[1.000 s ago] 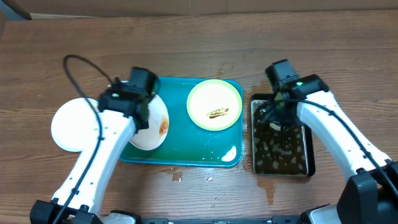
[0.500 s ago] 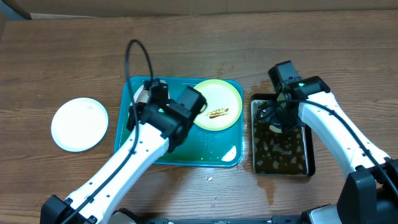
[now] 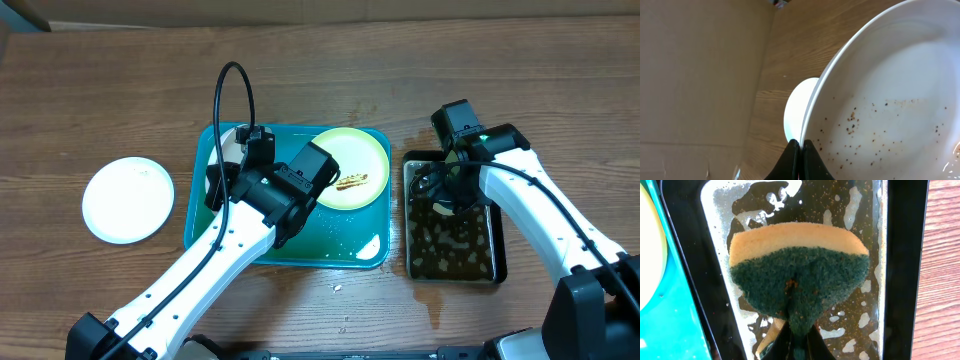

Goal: Clean dirty plates on tray and stack at the side
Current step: 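Carry the white plate left and stack it on the first plate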

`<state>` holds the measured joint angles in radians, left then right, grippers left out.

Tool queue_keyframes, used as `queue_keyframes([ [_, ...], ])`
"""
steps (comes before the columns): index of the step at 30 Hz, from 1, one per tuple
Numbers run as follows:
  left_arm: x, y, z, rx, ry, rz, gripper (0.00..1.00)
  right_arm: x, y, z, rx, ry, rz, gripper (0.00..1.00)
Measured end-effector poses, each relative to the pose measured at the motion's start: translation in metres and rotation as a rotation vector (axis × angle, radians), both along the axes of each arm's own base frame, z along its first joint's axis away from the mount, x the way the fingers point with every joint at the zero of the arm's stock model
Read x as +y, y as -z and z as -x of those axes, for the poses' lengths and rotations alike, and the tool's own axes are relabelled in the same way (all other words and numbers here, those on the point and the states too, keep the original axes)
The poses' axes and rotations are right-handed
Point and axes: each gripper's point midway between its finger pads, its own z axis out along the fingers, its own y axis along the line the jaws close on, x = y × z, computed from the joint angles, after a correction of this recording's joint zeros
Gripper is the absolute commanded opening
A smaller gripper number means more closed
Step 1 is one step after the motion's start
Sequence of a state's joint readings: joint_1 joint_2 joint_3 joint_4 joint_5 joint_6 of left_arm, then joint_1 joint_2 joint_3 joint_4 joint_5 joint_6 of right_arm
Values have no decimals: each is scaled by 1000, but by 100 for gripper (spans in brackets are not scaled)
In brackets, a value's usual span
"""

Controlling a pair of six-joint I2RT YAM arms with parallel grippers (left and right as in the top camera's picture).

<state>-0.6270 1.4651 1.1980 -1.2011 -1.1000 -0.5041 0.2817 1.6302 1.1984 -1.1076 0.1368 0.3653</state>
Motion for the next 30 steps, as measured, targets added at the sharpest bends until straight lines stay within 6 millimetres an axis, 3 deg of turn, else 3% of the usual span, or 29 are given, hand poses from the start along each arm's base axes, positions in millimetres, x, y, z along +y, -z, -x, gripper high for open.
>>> queue_keyframes([
  [3, 6, 5, 0, 4, -32, 34, 4, 0, 0, 0, 1, 0, 0, 4],
  [6, 24, 14, 1, 28, -110, 93, 4, 0, 0, 1, 3, 0, 1, 4],
  [10, 63, 28, 5, 66, -271, 205, 4, 0, 0, 1, 4, 0, -1, 4],
  [19, 141, 60, 1, 36, -542, 674, 4, 0, 0, 1, 5, -1, -2, 4],
  [25, 201, 67, 21, -65, -696, 874, 4, 0, 0, 1, 5, -1, -1, 4],
  [30, 229, 70, 33, -128, -775, 924, 4, 2, 0, 2, 9, -4, -11, 4],
])
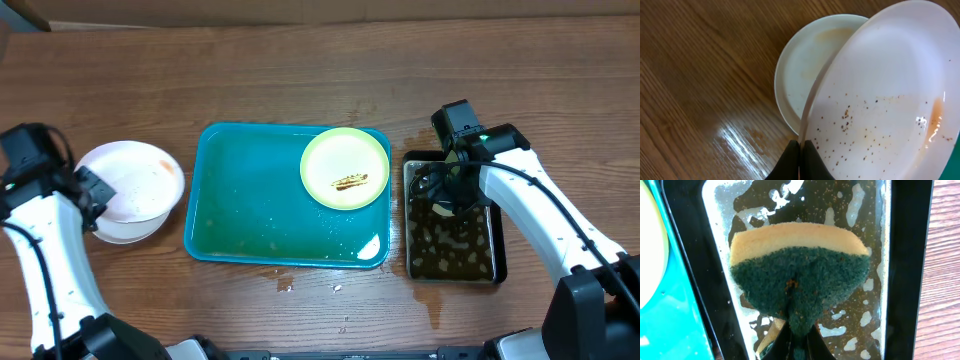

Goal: Clean dirty plates on tray and stack at the side
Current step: 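Carry the white plate left and stack it on the first plate, then move left gripper to the yellow-rimmed plate and grip its rim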

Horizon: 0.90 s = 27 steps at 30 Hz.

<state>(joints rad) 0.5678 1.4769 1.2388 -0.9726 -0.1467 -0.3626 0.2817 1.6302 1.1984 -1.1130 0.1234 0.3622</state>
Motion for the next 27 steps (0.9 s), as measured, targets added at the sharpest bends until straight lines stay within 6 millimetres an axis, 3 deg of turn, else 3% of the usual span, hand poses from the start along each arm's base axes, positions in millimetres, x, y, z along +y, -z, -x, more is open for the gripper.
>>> queue_keyframes([
  [7, 11, 17, -2, 13, -27, 35, 6, 2, 0, 1, 7, -1, -14, 4],
  [11, 12, 18, -3, 11, -31, 36, 35, 2, 0, 2, 9, -2, -13, 4],
  [17, 0, 19, -11, -29, 1, 102, 41, 2, 0, 2, 9, -2, -13, 4],
  [20, -17, 19, -22, -69, 58, 168, 42, 2, 0, 2, 10, -1, -14, 4],
  [23, -51, 18, -41, -106, 192, 238, 44, 2, 0, 2, 11, -1, -13, 4],
  [27, -128, 14, -69, -126, 473, 316, 73, 2, 0, 2, 11, -1, -14, 4],
])
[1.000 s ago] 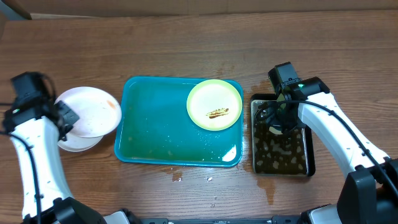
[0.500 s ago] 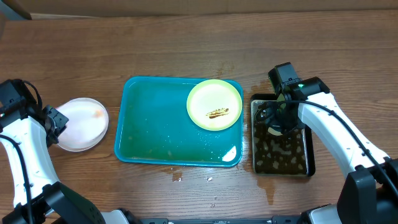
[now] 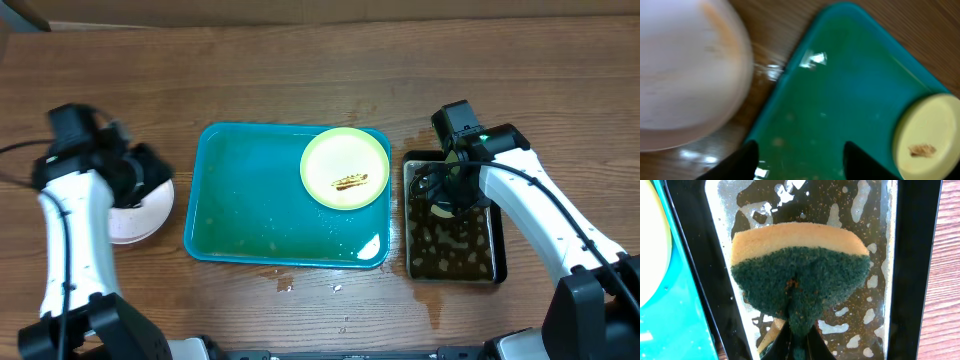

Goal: Clean dirty plates on tray and stack at the side
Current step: 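Move left gripper to the yellow-rimmed plate and grip its rim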

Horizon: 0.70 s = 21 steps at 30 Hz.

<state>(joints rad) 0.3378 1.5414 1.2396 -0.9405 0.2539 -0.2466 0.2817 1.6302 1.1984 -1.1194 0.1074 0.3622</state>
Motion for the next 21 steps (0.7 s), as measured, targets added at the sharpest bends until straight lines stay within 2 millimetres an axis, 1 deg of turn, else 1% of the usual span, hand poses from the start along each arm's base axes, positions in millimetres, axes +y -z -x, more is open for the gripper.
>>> queue_keyframes([
  [2, -41, -3, -10, -27, 136, 18, 74, 0, 0, 0, 0, 0, 0, 4],
  [5, -94, -8, -21, -77, 302, 26, 75, 0, 0, 0, 0, 0, 0, 4],
  [6, -121, -11, -24, -106, 383, 26, 75, 0, 0, 0, 0, 0, 0, 4],
  [8, -145, -13, -29, -139, 452, 13, 76, 0, 0, 0, 1, 0, 1, 4],
  [10, -166, -13, -37, -174, 507, -8, 77, 0, 0, 0, 1, 0, 0, 4],
  [13, -193, -1, -45, -189, 574, -26, 77, 0, 0, 0, 1, -1, 0, 4],
  [15, -208, 11, -52, -193, 607, -32, 79, 0, 0, 0, 2, 0, 0, 4],
  [17, -220, 24, -60, -200, 630, -34, 79, 0, 0, 1, 2, -1, -1, 4],
  [19, -232, 42, -65, -190, 653, -36, 75, 0, 0, 1, 3, 1, -2, 4],
  [21, -237, 55, -67, -173, 666, -44, 72, 0, 0, 1, 3, -1, -2, 4],
])
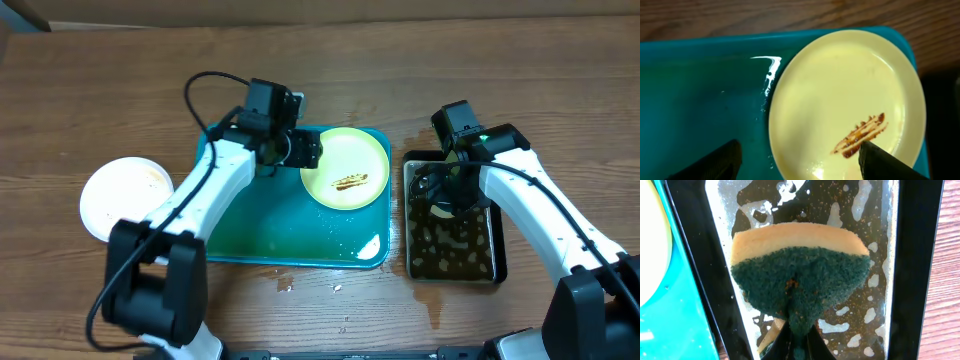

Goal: Clean dirty plates on tray and stack at the side
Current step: 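Move left gripper to the yellow-rimmed plate and grip its rim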

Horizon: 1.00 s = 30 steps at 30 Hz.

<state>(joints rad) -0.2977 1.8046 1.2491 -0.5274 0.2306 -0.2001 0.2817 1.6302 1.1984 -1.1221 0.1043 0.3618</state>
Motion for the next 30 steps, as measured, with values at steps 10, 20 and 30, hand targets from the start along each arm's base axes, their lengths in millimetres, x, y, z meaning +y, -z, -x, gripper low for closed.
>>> queue_keyframes([
  [10, 11, 64, 18, 159, -1, -121, 39, 0, 0, 2, 7, 0, 1, 4],
  [20, 33, 72, 34, 228, -24, -241, 15, 0, 0, 1, 6, 0, 1, 4],
  [30, 42, 71, 60, 342, -15, -283, 4, 10, 7, -2, -12, -1, -56, 4],
])
